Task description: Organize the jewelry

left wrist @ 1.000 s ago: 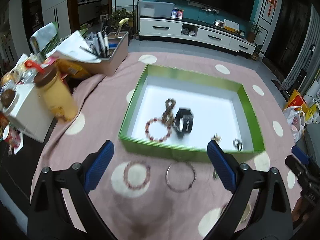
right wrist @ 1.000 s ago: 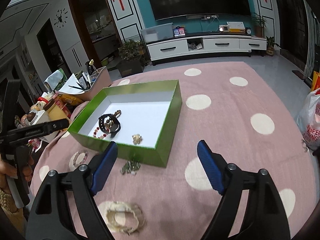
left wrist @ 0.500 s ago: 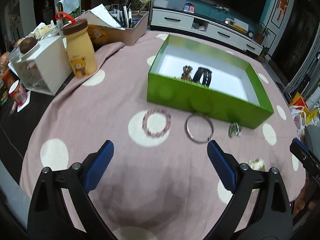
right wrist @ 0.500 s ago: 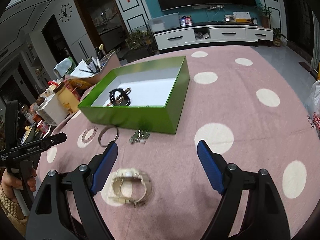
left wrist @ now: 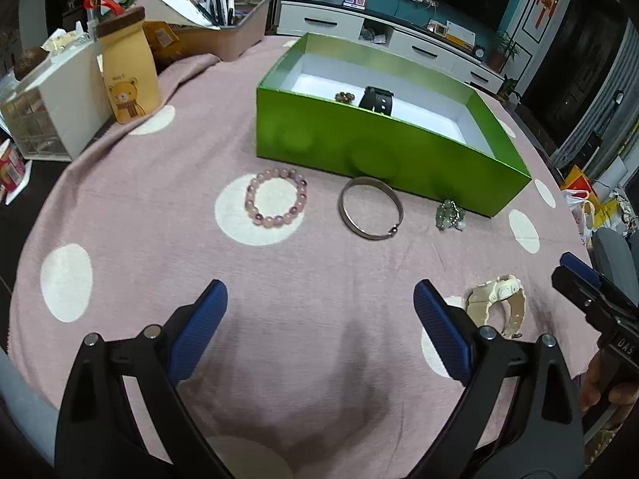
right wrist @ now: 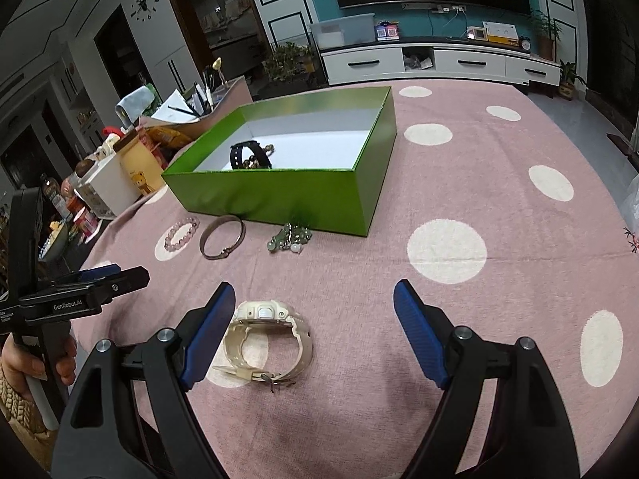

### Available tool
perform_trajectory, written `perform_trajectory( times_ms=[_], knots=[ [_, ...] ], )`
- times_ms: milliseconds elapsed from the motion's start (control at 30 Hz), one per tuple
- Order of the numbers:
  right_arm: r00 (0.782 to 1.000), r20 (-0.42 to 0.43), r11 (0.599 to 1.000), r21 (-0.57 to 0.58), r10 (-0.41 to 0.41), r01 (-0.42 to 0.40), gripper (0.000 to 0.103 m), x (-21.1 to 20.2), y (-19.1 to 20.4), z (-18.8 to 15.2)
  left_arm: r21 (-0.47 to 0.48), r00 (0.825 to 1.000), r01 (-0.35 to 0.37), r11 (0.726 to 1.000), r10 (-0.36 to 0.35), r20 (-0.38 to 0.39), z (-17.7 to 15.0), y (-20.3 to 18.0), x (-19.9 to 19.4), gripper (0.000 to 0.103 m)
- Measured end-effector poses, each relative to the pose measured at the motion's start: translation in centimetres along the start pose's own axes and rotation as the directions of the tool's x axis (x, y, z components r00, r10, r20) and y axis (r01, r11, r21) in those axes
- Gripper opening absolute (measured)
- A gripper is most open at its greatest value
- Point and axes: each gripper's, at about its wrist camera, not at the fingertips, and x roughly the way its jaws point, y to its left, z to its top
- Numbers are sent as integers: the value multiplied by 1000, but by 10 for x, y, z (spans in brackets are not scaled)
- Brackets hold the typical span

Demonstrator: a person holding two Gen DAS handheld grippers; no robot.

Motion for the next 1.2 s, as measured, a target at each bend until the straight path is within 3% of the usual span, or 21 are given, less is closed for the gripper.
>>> perform_trajectory(
  times_ms=[467,900,1000,1200],
  knots=[
    [1000,-21,1000,-23,-1,1,82,9,-2,-4,-31,1000,4,1000,-3,16,6,15,9,94],
    [999,-40,997,-83,-2,-1,76,10,0,-16,-98,995,-85,992,90,45,42,48,37,68],
    [999,-50,995,-100,-4,-1,73,13,2,-18,-86,993,-107,990,111,36,50,51,49,58],
    [997,-78,991,-134,-7,-3,66,23,6,-22,-34,988,-148,988,149,34,57,48,67,49]
  ],
)
